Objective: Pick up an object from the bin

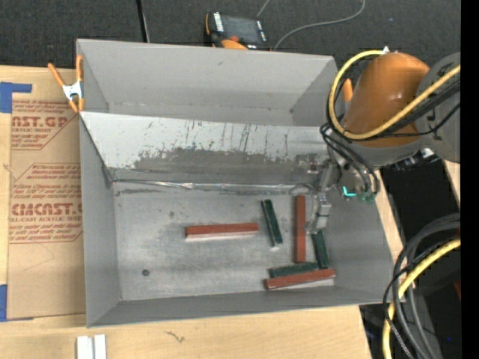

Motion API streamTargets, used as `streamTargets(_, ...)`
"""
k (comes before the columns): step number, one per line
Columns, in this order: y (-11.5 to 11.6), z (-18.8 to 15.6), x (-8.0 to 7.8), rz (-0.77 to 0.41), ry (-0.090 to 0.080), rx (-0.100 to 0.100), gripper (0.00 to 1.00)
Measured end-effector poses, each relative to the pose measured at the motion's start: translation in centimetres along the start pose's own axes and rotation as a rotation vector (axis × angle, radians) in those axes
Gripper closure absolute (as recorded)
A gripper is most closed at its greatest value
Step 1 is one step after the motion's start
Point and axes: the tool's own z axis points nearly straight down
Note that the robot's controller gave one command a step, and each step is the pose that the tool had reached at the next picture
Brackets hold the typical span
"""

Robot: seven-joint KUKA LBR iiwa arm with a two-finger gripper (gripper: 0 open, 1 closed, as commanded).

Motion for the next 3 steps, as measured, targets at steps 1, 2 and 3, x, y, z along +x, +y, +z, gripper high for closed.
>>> streamTargets(1,9.1,6.5,-0.4,-0.075,-0.002,-0.004,0.0)
streamTargets(2,12.9,11.6,0.9,-0.102,-0.002,-0.002,0.0)
streamTargets(3,12.6,11.2,0.7,-0.099,-0.007,0.0,1.0)
